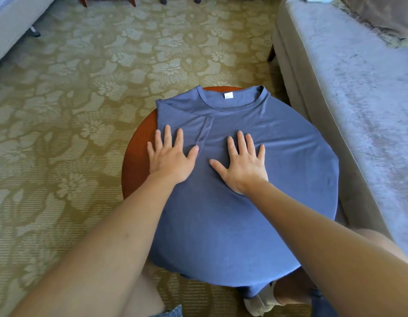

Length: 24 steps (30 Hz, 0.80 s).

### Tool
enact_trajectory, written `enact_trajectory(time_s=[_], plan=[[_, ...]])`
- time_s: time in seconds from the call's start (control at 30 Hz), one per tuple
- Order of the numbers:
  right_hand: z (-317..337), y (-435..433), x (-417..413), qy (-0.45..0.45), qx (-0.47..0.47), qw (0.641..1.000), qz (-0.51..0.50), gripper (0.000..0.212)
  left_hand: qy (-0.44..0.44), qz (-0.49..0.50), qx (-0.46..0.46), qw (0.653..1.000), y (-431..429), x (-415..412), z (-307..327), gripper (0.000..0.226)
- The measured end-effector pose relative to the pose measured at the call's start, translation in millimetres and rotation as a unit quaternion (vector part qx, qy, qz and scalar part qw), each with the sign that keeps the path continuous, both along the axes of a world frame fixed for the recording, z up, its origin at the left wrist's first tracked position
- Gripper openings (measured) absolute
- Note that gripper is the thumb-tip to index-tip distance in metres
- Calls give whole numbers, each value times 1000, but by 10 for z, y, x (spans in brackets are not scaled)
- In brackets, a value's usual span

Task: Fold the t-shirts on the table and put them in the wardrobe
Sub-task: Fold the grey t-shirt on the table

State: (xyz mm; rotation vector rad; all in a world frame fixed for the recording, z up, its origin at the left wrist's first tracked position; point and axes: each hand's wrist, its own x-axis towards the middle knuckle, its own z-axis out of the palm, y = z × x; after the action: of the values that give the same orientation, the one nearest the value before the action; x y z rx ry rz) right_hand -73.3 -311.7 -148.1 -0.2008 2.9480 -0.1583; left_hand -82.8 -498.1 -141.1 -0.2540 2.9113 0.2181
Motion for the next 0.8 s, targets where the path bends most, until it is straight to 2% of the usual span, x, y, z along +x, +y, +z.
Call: enact_trajectory(time_s=[0.27, 0.43, 0.6, 0.8], plan=[[11, -574, 70, -7, -22, 1000, 15, 88, -8, 18, -31, 999, -561, 78, -3, 76], [43, -615, 160, -36, -21, 998, 39, 87, -29, 20, -34, 999, -653, 146, 44, 76], [67, -96, 258, 2, -20, 1000, -23, 76, 3, -3, -62, 998, -484, 180, 144, 80], [162, 844, 59, 35, -30, 992, -119, 70, 24, -104, -21, 994, 646, -35, 210, 75]])
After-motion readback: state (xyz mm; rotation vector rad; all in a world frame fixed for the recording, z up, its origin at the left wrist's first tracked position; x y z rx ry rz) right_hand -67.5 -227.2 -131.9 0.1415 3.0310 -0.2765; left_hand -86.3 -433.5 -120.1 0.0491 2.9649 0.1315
